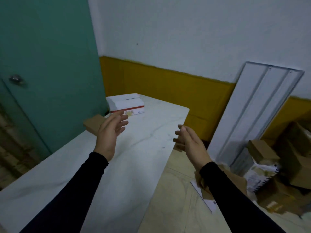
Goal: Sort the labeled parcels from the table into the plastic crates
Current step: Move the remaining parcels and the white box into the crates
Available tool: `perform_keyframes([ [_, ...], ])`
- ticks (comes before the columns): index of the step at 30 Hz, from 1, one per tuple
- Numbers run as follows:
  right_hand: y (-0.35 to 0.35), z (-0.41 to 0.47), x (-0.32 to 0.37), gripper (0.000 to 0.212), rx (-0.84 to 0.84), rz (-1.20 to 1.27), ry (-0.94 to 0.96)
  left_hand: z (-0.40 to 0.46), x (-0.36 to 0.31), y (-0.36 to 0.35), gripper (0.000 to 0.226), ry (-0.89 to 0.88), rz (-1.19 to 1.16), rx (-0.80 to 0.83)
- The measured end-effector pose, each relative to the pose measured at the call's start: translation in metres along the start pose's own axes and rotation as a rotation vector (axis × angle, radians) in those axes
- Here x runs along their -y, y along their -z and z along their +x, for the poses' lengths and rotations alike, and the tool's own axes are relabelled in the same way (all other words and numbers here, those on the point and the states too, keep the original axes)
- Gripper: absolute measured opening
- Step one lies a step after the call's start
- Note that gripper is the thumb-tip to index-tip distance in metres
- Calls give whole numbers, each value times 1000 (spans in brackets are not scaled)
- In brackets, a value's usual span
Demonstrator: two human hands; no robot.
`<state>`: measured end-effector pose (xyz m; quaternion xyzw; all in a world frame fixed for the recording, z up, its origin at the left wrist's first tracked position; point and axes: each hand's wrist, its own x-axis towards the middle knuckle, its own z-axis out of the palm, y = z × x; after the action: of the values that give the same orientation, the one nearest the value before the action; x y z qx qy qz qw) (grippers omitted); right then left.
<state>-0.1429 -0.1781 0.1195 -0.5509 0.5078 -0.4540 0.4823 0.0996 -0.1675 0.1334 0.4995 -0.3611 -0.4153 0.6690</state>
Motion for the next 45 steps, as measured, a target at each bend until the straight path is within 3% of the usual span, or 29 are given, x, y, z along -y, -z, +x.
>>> perform_keyframes([
  [5, 9, 82, 5, 39, 209, -11, -22, 16, 3, -22, 25, -35, 88, -199],
  [13, -65, 179, 4, 33, 460, -104, 20, 69, 24, 16, 22, -32, 131, -504],
  [23, -167, 297, -48, 25, 628, -373, -30, 179, 89, 71, 17, 216, 260, -596],
  [26, -195, 331, -66, 42, 708, -505, -13, 208, 111, 81, 27, 294, 331, -610],
  [31, -241, 395, -105, 45, 857, -615, -35, 255, 156, 98, 44, 470, 462, -643],
  [39, -298, 466, -164, 60, 1112, -657, -172, 306, 203, 85, 56, 713, 362, -742],
  [45, -311, 467, -193, 59, 1326, -573, -255, 319, 219, 70, 54, 702, 191, -805],
])
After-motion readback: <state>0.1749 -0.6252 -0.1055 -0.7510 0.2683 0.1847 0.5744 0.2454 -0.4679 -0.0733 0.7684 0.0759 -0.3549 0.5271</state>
